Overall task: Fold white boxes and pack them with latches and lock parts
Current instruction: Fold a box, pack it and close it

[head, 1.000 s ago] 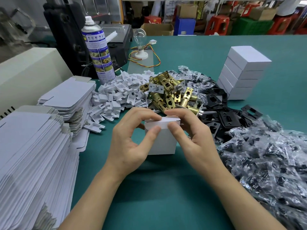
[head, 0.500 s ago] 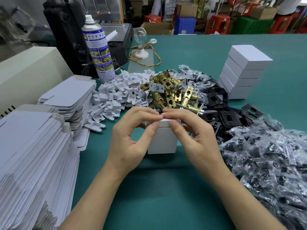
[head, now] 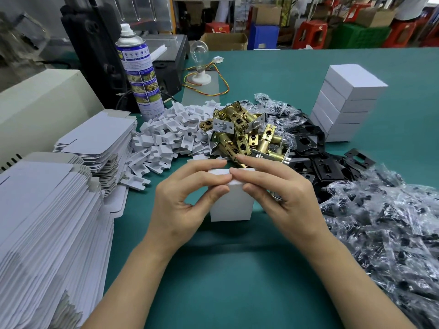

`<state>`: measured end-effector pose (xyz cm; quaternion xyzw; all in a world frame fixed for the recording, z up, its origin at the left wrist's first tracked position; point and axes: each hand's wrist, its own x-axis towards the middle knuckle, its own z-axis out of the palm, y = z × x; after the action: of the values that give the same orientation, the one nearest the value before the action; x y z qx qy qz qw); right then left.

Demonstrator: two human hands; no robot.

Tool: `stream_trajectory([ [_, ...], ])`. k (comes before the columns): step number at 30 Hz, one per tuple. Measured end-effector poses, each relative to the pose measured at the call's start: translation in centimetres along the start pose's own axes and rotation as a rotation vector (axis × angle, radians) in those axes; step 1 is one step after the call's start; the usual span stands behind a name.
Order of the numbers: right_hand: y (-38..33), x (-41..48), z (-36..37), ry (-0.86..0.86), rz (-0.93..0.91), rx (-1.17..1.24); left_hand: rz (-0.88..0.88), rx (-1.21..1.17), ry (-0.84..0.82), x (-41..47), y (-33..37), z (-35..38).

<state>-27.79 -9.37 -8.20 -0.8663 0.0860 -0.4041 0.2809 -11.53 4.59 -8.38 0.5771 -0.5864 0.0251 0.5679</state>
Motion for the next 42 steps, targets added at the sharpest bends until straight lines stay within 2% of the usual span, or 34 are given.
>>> stream_trajectory([
  [25, 0.0, 0.0, 0.7, 0.039, 0.046, 0.114, -0.025, -0.029, 0.015, -0.1, -0.1, 0.3],
  [28, 0.3, -0.2, 0.6, -0.003, 0.12, 0.118, -0.161, -0.072, -0.066, -0.5, -0.4, 0.4],
  [31, 0.5, -0.6, 1.0, -0.092, 0.287, 0.133, -0.338, -0.115, -0.1, -0.5, -0.6, 0.7],
  [34, 0.3, -0.7, 1.3, -0.087, 0.352, 0.108, -0.411, -0.117, -0.004, -0.3, -0.8, 0.9],
  [39, -1.4, -1.0, 2.2, -0.161, 0.339, -0.257, -0.668, -0.355, 0.223, 0.1, -1.1, 1.3],
  [42, -2.7, -1.1, 3.2, -0.184, 0.306, -0.375, -0.795, -0.446, 0.288, 0.1, -1.4, 1.6],
])
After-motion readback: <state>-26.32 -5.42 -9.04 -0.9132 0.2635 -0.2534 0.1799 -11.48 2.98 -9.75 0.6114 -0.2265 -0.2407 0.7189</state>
